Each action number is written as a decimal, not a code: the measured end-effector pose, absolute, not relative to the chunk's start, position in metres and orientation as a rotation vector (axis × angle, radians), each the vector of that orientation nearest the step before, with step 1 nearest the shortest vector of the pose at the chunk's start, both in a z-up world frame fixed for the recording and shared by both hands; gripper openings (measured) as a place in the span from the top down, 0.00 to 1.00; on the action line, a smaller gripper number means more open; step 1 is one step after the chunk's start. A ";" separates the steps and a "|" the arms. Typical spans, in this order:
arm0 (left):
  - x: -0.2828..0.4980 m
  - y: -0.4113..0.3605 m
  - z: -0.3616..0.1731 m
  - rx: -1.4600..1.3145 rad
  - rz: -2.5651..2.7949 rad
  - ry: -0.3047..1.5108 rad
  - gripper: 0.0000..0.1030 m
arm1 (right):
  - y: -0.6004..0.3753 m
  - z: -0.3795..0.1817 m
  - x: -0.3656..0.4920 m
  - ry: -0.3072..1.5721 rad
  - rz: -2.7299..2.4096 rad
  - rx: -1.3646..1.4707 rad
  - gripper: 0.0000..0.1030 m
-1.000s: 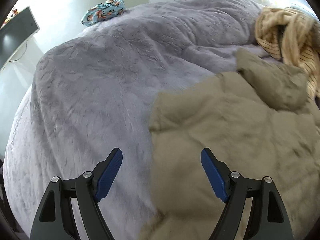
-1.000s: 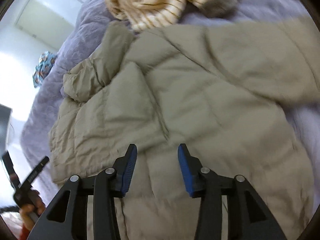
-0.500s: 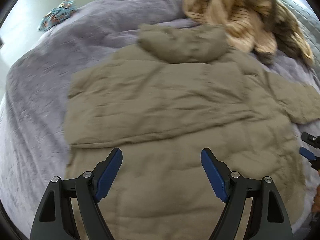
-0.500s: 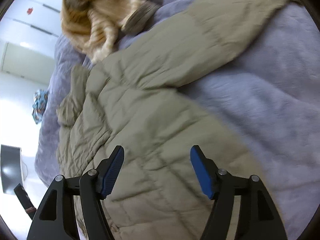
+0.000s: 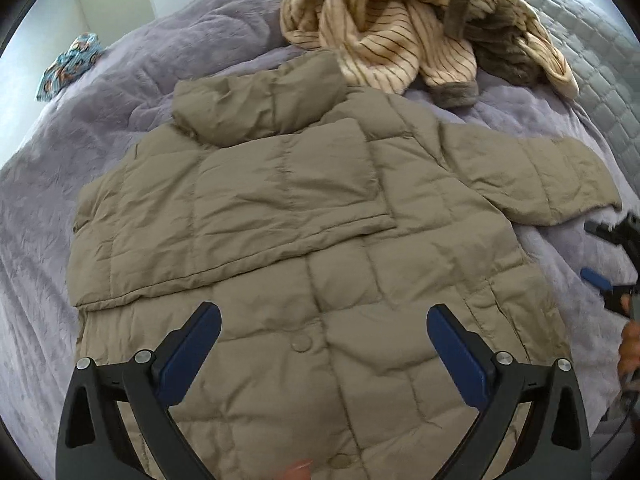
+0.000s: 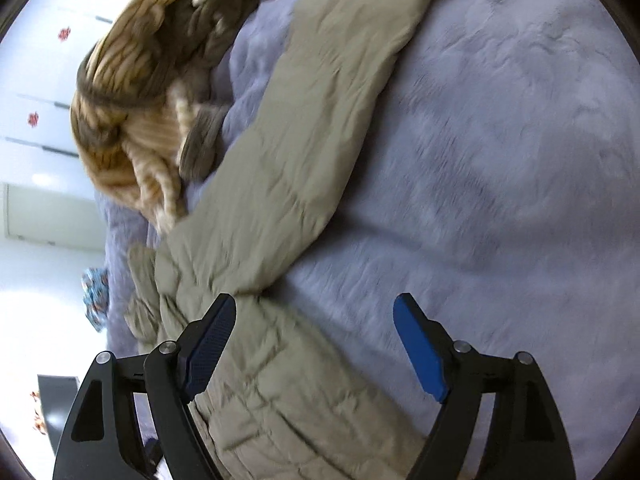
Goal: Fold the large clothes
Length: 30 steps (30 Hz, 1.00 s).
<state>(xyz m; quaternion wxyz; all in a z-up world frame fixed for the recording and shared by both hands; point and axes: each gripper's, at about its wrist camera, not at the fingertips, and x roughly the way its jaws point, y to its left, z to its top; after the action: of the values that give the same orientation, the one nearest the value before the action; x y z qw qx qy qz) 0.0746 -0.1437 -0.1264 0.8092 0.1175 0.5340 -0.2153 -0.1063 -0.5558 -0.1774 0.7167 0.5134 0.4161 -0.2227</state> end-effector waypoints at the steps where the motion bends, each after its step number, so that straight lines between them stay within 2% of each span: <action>1: 0.073 -0.147 -0.128 0.254 -0.460 1.144 0.00 | -0.561 -0.179 -0.105 0.912 -0.494 1.147 0.19; 11: 0.073 -0.165 -0.134 0.287 -0.464 1.168 0.00 | -0.628 -0.199 -0.072 0.791 -0.487 1.279 0.19; 21: 0.106 -0.158 -0.139 0.212 -0.407 1.184 0.00 | -0.681 -0.187 -0.050 0.652 -0.529 1.376 0.20; 23: 0.114 -0.152 -0.142 0.184 -0.414 1.200 0.00 | -0.682 -0.186 -0.045 0.657 -0.514 1.392 0.37; 24: 0.117 -0.150 -0.144 0.163 -0.439 1.221 0.00 | -0.682 -0.185 -0.040 0.670 -0.492 1.391 0.61; 25: 0.119 -0.148 -0.145 0.145 -0.455 1.235 0.00 | -0.680 -0.183 -0.036 0.682 -0.473 1.380 0.78; 28: 0.123 -0.138 -0.147 0.124 -0.459 1.237 0.00 | -0.667 -0.163 -0.016 0.702 -0.405 1.274 0.88; 30: 0.127 -0.127 -0.145 0.124 -0.438 1.216 0.00 | -0.647 -0.140 0.005 0.730 -0.361 1.159 0.89</action>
<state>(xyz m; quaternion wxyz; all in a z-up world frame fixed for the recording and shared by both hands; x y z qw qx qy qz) 0.1268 -0.1269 -0.1453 0.7965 0.0577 0.5664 -0.2037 0.0048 -0.6467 -0.1402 0.7596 0.5322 0.3351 -0.1658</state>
